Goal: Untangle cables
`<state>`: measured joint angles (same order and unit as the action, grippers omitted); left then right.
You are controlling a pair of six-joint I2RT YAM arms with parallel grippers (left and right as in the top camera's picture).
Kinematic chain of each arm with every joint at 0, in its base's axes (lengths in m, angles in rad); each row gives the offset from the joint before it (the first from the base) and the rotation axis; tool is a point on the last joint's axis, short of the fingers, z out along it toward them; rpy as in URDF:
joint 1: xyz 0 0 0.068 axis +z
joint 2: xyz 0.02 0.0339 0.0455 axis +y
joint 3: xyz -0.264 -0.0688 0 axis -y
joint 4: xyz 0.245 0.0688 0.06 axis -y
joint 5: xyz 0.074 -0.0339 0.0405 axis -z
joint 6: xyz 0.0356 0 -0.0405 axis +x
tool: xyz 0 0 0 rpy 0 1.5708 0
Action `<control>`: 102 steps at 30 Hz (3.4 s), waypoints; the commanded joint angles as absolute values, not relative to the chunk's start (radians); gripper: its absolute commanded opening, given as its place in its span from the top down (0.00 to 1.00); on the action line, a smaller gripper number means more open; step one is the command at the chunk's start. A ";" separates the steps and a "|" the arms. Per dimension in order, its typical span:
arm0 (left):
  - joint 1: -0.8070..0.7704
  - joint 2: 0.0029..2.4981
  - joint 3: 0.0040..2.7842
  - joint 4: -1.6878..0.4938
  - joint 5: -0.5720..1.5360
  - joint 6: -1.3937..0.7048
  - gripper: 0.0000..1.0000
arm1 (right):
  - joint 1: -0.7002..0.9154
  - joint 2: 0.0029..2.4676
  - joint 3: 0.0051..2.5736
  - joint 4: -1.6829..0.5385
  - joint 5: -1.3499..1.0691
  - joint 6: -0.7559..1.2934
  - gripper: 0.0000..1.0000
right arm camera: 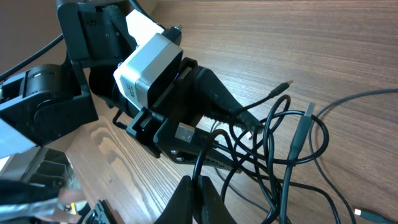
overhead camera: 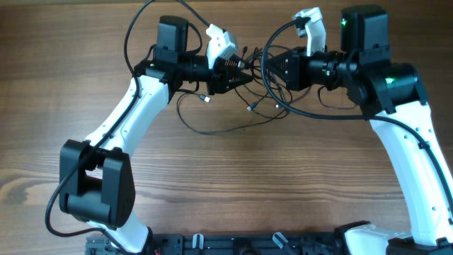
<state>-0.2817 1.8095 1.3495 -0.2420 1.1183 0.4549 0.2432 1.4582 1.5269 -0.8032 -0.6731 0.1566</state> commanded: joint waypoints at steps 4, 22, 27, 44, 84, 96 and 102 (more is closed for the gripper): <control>-0.284 1.818 1.354 -0.244 0.952 0.464 0.44 | 0.244 1.432 1.554 -0.801 -0.706 0.157 0.95; -0.326 1.820 1.354 -0.251 0.815 0.464 0.96 | 0.244 1.429 1.554 -0.800 -0.719 0.157 0.96; -0.274 1.820 1.354 -0.281 0.735 0.456 0.96 | 0.244 1.428 1.554 -0.854 -0.527 0.161 0.95; -0.053 1.552 1.354 -0.356 0.794 0.429 0.96 | 0.229 1.476 1.550 -1.038 0.182 0.230 0.96; 0.004 1.395 1.354 -0.495 0.900 0.358 0.91 | 0.415 1.802 1.398 -0.752 -0.203 0.109 0.43; 0.004 1.395 1.354 -0.502 0.897 0.358 0.83 | 0.525 1.947 1.398 -0.622 -0.204 0.157 0.43; 0.004 1.395 1.354 -0.503 0.897 0.358 0.76 | 0.577 1.989 1.398 -0.605 -0.201 0.108 0.43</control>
<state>0.0074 1.4208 1.3495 -0.5014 0.8848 0.3603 0.5537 1.9423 1.4067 -0.6178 -0.2127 0.1299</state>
